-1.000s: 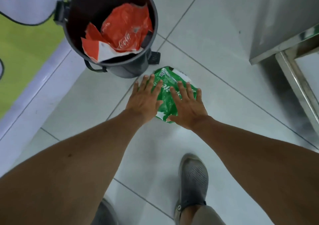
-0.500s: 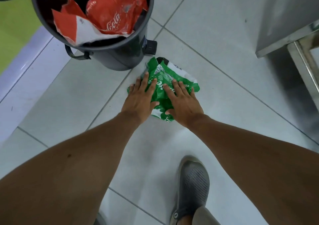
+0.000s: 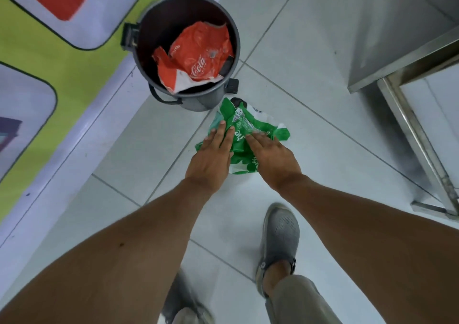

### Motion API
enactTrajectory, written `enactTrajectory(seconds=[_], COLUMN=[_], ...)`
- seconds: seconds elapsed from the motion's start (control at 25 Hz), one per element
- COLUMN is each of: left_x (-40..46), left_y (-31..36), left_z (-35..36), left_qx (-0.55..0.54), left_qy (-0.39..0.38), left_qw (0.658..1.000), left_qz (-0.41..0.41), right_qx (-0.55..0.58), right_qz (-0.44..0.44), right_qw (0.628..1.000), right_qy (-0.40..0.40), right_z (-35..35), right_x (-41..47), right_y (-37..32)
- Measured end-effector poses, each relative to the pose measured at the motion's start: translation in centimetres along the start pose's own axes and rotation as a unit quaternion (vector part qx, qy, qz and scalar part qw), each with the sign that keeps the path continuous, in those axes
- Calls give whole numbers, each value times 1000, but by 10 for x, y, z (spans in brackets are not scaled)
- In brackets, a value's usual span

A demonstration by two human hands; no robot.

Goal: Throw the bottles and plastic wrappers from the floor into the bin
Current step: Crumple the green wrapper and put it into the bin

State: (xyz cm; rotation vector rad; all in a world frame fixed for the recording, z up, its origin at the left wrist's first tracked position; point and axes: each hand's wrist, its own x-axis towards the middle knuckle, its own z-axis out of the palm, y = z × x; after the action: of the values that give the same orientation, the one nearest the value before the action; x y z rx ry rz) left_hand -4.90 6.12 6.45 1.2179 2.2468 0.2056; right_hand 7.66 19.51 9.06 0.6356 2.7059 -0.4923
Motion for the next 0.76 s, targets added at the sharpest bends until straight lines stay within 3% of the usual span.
enactTrajectory(seconds=[0.2,0.4,0.56,0.76], left_x=[-62,-44,14,86], left_y=[32,18,-23,-66], left_z=[-140,-263,-271,-229], left_qx=[-10,41,44,29], left_qy=[12,61,71,18], left_qw=[1000,996,996,997], left_qz=[22,41,7,-68], right_qx=[-21,-16,-21,-25], right_qz=[-12,-4,-31,-67], right_qw=[999,995,994,996], right_qy=[25,98,101,51], right_z=[-133,-223,-214,-168], right_x=[-41,-1,79,165], right_y=[-59,-99,-98,-69])
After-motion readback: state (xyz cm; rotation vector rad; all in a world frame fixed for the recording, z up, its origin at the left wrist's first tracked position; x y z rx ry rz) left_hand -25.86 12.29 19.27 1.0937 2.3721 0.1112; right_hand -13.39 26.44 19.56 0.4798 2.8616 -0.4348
